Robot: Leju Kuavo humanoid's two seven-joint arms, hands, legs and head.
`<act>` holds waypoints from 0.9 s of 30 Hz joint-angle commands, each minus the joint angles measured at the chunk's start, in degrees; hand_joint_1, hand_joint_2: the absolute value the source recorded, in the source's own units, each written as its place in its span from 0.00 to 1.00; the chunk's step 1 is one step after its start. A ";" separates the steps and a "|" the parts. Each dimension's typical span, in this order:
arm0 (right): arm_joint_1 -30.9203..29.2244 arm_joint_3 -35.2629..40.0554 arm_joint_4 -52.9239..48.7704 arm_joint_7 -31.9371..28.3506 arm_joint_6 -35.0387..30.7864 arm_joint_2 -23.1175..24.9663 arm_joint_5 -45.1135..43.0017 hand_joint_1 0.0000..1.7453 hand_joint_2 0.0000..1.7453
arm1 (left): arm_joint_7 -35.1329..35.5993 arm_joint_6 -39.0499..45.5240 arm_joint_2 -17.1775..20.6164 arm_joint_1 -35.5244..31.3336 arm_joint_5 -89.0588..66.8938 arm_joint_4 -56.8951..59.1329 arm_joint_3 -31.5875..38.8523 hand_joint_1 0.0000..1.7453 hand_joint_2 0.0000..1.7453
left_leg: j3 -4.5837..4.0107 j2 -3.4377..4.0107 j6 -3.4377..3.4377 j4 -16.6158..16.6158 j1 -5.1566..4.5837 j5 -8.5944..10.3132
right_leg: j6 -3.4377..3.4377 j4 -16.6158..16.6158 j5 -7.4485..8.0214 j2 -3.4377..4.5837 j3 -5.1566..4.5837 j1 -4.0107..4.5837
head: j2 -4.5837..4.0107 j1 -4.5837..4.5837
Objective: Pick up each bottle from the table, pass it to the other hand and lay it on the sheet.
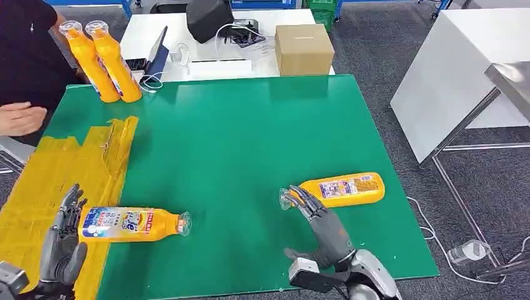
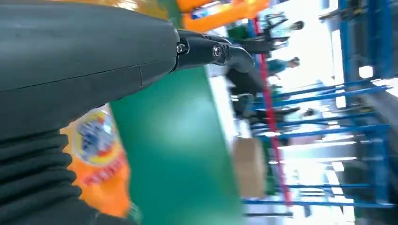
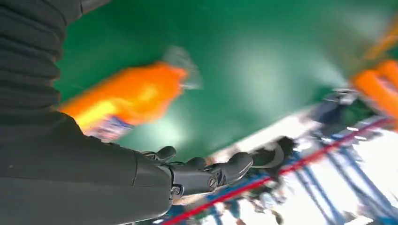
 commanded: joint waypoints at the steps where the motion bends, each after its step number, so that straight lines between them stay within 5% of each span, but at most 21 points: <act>1: 6.89 -7.81 -2.38 4.02 -1.81 -4.65 5.59 0.00 1.00 | 0.94 -0.90 -5.57 3.64 0.59 -9.15 -1.56 0.00 0.00 | 0.01 -0.08 0.06 0.02 -0.03 -0.04 | 0.01 0.00 -0.05 -0.09 0.04 -0.02 | 0.00 0.00; 14: 1.87 -15.74 1.20 5.50 3.46 -8.57 6.02 0.00 1.00 | 1.21 -1.99 -4.09 2.64 2.19 -7.60 -4.21 0.00 0.00 | 0.08 0.07 0.07 -0.02 -0.07 -0.01 | 0.00 -0.01 0.00 0.04 0.05 -0.06 | 0.00 0.02; 27: -4.92 -15.68 8.14 4.78 6.22 -7.19 6.18 0.00 1.00 | 0.28 -0.41 -2.35 1.07 2.26 -6.62 -6.74 0.00 0.00 | 0.12 0.09 0.04 -0.07 -0.03 0.01 | -0.01 -0.07 0.04 0.07 0.08 -0.01 | 0.00 0.00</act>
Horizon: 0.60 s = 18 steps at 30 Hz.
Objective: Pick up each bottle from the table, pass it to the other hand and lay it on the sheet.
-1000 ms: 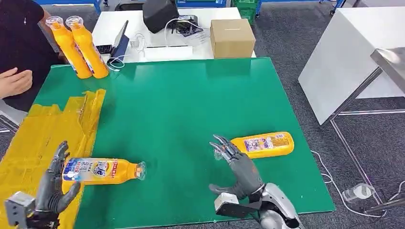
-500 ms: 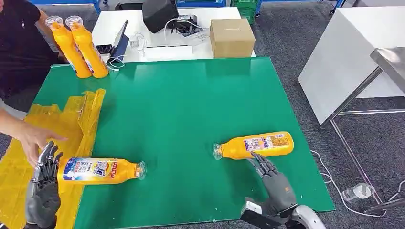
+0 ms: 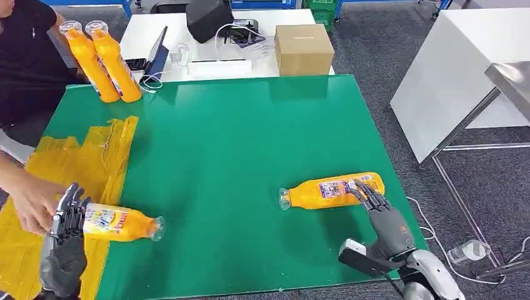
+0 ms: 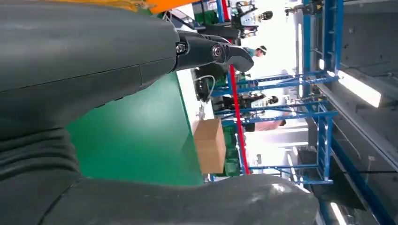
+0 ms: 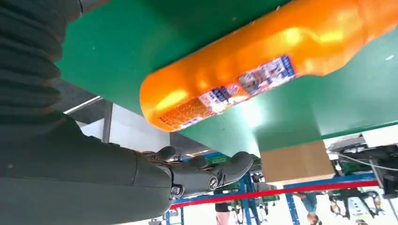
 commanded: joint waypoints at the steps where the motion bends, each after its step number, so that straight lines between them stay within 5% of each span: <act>1: -6.44 0.01 8.49 -0.64 1.79 1.35 -0.14 0.00 1.00 | 0.06 0.67 1.44 -2.22 0.13 2.17 -2.67 0.00 0.00 | 0.17 0.07 0.05 -0.08 -0.04 -0.01 | -0.03 -0.08 0.01 0.06 0.15 -0.02 | 0.00 0.04; 18: -13.59 5.33 14.43 0.19 3.93 0.30 0.06 0.00 1.00 | -0.71 1.85 1.87 -3.60 1.40 2.24 -3.90 0.00 0.00 | 0.10 0.12 0.02 -0.05 -0.01 -0.01 | -0.02 -0.04 0.03 0.11 0.10 0.00 | 0.00 0.02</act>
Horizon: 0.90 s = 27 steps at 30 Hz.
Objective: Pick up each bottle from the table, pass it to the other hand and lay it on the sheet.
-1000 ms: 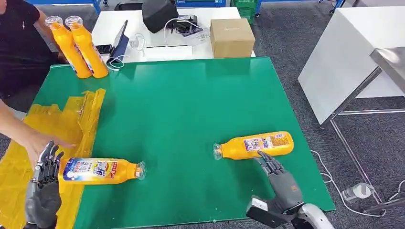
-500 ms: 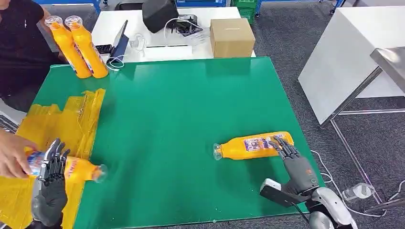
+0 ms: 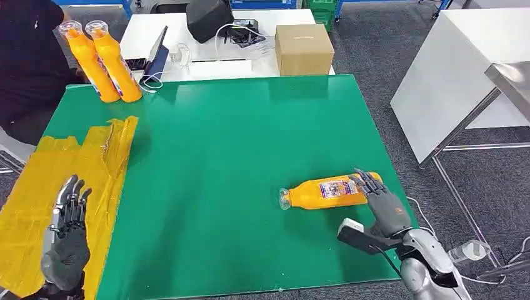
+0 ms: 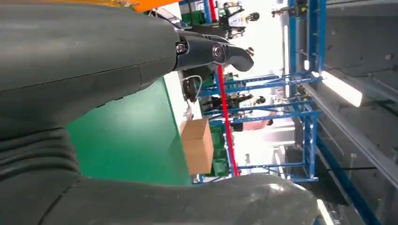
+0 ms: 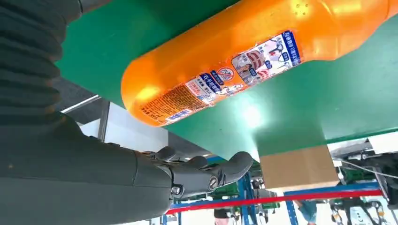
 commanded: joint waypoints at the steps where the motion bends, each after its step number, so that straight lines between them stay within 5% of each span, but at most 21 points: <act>1: -5.78 3.94 7.61 0.49 0.90 0.12 -0.05 0.00 1.00 | 0.10 0.08 1.33 -1.84 0.51 2.24 -1.74 0.00 0.00 | 0.08 0.08 0.02 -0.05 -0.01 0.00 | -0.02 -0.05 0.02 0.08 0.05 0.00 | 0.00 0.00; 27: -19.70 13.24 16.68 4.03 5.89 -4.46 0.26 0.00 1.00 | 1.21 -0.81 2.40 -3.53 1.67 4.70 -3.20 0.00 0.00 | 0.18 0.14 0.06 -0.05 -0.11 -0.01 | -0.03 0.01 0.00 0.13 0.10 -0.10 | 0.00 0.00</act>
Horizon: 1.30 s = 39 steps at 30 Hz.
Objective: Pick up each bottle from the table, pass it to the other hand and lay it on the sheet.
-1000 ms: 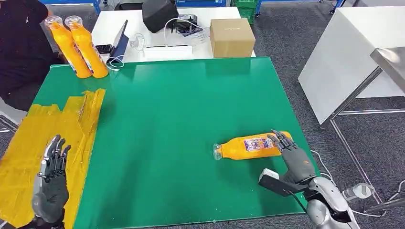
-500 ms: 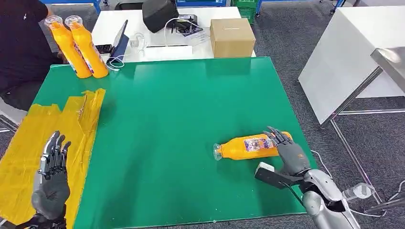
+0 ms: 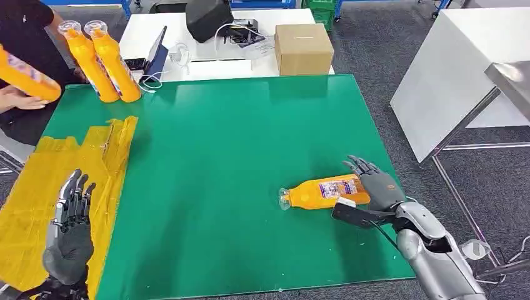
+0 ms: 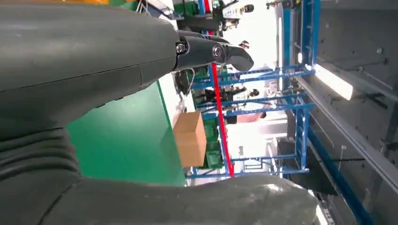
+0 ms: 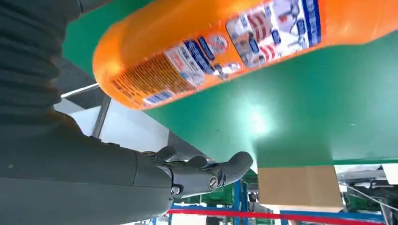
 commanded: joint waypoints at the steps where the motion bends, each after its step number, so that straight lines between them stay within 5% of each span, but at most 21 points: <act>1: -7.30 5.79 7.11 0.30 1.82 -1.44 -0.44 0.00 1.00 | 0.42 -0.19 1.40 -1.89 0.37 4.27 -1.28 0.00 0.00 | 0.13 0.11 0.03 -0.06 -0.06 -0.01 | -0.03 -0.01 0.00 0.10 0.08 -0.05 | 0.00 0.00; 10: -8.26 6.90 6.73 0.68 3.21 -2.50 -1.18 0.00 1.00 | 0.35 -0.31 1.51 -1.74 0.53 4.24 -1.22 0.00 0.00 | 0.13 0.09 0.03 -0.06 -0.06 -0.02 | -0.04 -0.01 -0.01 0.08 0.09 -0.05 | 0.00 0.00; 24: -18.23 23.82 21.38 1.08 11.46 -6.75 -6.58 0.00 1.00 | 0.62 -0.65 2.57 -5.54 1.32 8.44 -3.23 0.00 0.00 | 0.09 0.05 0.02 -0.05 -0.04 0.02 | -0.01 -0.04 0.02 0.04 0.07 -0.03 | 0.00 -0.02; 39: -17.88 29.80 34.66 1.39 9.63 -2.18 -6.35 0.01 1.00 | 0.98 -0.52 3.21 -8.53 1.73 11.49 -5.81 0.00 0.00 | 0.20 -0.03 0.03 -0.09 0.02 0.04 | -0.02 -0.15 0.05 -0.03 0.23 0.03 | 0.00 0.00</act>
